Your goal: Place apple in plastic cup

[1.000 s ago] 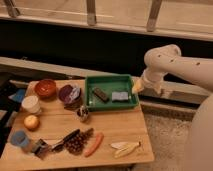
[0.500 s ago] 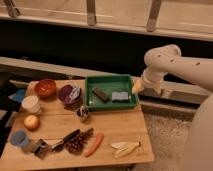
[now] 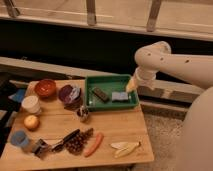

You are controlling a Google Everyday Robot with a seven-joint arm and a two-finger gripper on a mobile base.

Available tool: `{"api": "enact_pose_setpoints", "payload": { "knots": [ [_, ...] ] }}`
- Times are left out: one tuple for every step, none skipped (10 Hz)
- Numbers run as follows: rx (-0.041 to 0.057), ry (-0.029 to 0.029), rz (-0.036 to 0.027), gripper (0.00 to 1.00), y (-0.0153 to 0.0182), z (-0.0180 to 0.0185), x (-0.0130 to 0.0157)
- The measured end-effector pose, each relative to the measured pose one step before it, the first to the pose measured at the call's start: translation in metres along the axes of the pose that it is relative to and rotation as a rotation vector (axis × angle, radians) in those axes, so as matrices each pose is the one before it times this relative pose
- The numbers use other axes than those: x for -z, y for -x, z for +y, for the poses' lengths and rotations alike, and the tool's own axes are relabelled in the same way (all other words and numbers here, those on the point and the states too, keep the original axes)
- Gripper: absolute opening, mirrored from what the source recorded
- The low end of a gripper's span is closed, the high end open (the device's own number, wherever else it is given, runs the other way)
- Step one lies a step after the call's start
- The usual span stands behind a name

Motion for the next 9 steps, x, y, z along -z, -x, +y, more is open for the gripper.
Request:
{"api": "enact_pose_setpoints", "payload": {
  "knots": [
    [0.03774, 0.01224, -0.00445, 0.78, 0.00368, 0.02188, 0.00119],
    [0.05346, 0.02036, -0.00805, 0.78, 0.00414, 0.03175, 0.00297],
    [0.05855, 0.02631, -0.0099, 0.78, 0.0023, 0.03576, 0.00409],
    [0.0441, 0.01968, -0.01, 0.78, 0.00111, 0.02551, 0.00339],
    [0.0384, 0.01627, -0.00845, 0.78, 0.00065, 0.02151, 0.0031],
    [0.00346, 0.00069, -0.00134, 0.78, 0.00003, 0.00154, 0.00043],
    [-0.00498, -0.00199, 0.00053, 0.78, -0.00118, -0.00307, 0.00014],
    [0.0022, 0.00007, -0.00059, 0.78, 0.00032, 0.00072, 0.00001],
    [0.004, 0.00234, 0.00024, 0.78, 0.00088, 0.00296, -0.0003]
  ]
}}
